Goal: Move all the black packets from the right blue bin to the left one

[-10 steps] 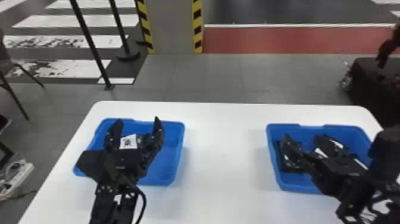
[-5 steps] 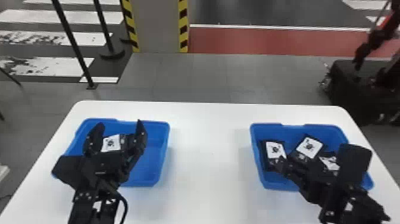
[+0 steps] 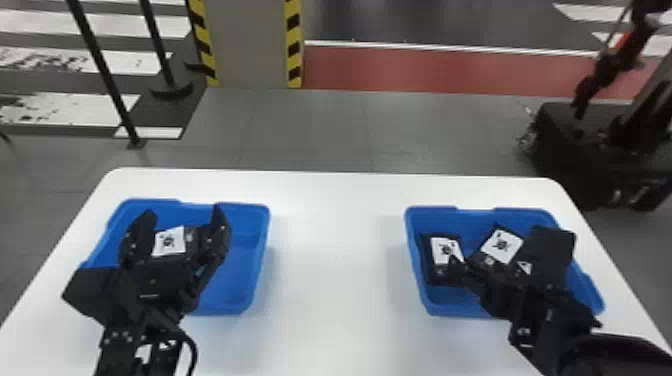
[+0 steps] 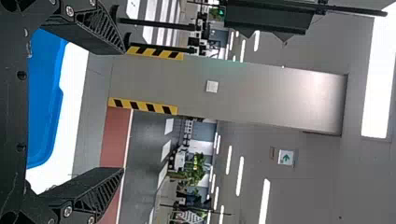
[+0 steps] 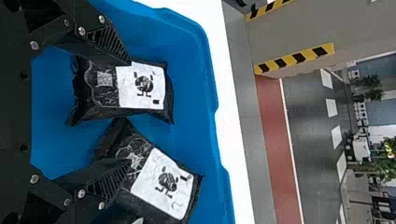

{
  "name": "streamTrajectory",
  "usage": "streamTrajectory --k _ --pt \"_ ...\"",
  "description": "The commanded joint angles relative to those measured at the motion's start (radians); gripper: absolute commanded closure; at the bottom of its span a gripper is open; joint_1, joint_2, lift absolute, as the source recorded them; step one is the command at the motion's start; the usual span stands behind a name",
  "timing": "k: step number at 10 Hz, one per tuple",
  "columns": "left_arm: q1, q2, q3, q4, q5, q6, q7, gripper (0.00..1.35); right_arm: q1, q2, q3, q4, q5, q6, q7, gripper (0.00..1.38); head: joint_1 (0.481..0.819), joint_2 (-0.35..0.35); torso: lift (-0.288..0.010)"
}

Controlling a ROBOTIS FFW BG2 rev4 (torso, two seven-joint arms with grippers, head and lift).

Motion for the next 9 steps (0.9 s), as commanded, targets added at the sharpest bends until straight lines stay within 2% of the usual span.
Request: streamTrajectory --k 1,3,5,9 --pt "-0.004 0.0 -0.001 0.0 -0.001 -0.005 -0.001 0.14 -0.05 -0.001 0.002 0.059 0.023 0.0 0.016 0.32 0.695 -0.031 -0.11" --pt "-0.006 0.0 0.0 0.0 -0.001 -0.005 -0.001 0.14 -0.072 -0.001 0.012 0.096 0.025 0.012 0.026 0.32 0.695 -0.033 -0.11" --pt "-0.009 0.0 -0.003 0.0 -0.001 -0.005 -0.001 0.14 -0.114 -0.001 0.022 0.167 0.043 0.022 0.074 0.32 0.695 -0.023 -0.11" --pt "-0.011 0.0 -0.004 0.0 0.001 0.0 -0.007 0.14 -0.097 0.011 0.042 0.148 0.038 0.052 0.089 0.34 0.695 -0.01 -0.11"
